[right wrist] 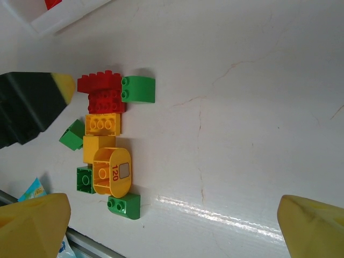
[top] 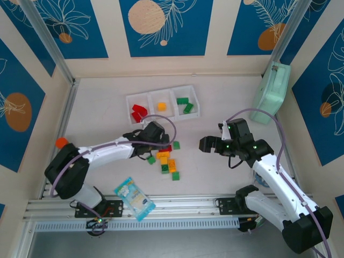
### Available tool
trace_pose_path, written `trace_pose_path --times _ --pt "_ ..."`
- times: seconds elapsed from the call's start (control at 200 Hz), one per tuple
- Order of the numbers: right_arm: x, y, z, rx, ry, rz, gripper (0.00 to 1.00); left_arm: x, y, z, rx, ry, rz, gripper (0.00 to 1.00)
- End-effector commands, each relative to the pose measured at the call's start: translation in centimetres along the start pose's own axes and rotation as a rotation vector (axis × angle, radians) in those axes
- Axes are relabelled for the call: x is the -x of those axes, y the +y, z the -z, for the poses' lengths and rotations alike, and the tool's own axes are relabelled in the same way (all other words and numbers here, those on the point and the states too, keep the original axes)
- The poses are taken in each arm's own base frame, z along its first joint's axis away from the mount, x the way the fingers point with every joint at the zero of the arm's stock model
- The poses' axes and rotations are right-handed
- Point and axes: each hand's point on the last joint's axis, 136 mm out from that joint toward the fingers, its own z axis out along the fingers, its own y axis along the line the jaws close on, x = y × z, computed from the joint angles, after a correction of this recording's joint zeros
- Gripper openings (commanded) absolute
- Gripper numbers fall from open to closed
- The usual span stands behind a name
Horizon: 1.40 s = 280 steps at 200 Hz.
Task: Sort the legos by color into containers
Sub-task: Pick up the lego from the center of the table.
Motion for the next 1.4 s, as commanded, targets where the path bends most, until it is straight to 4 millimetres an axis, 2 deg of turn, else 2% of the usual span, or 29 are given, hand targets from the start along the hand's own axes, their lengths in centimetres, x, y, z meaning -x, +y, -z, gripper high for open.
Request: trace_pose_path --times 0.0,0.17,0.395,0.69,0.86,1.396 --pt "0.1 0.2 0.0 0.011 0.006 0.009 0.99 0.5 -1.4 -1.3 -0.011 -0.019 0.068 0.99" --pt "-0.3 -0.1 -0.2 0.011 0.015 0.001 0.99 -0.3 -2.3 -3.5 0.024 0.049 0.077 0.94" --pt "-0.1 -0.2 -0.2 0.018 0.01 -0.009 0.99 -1.3 -2.8 -5.1 0.048 0.117 0.07 0.88" --pt "0.0 -0.3 -0.2 0.035 0.01 -0.027 0.99 -1.4 -1.3 -4.9 0.121 0.12 0.037 0.8" --pt "0.0 -0.4 -0.3 0.035 0.014 -0.037 0.99 -1.6 -0.3 -4.5 0.157 0.119 0.023 0.72" --pt "0.0 -0.5 -0.3 0.032 0.017 -0.042 0.99 -3.7 0.6 -6.0 0.128 0.202 0.089 0.76"
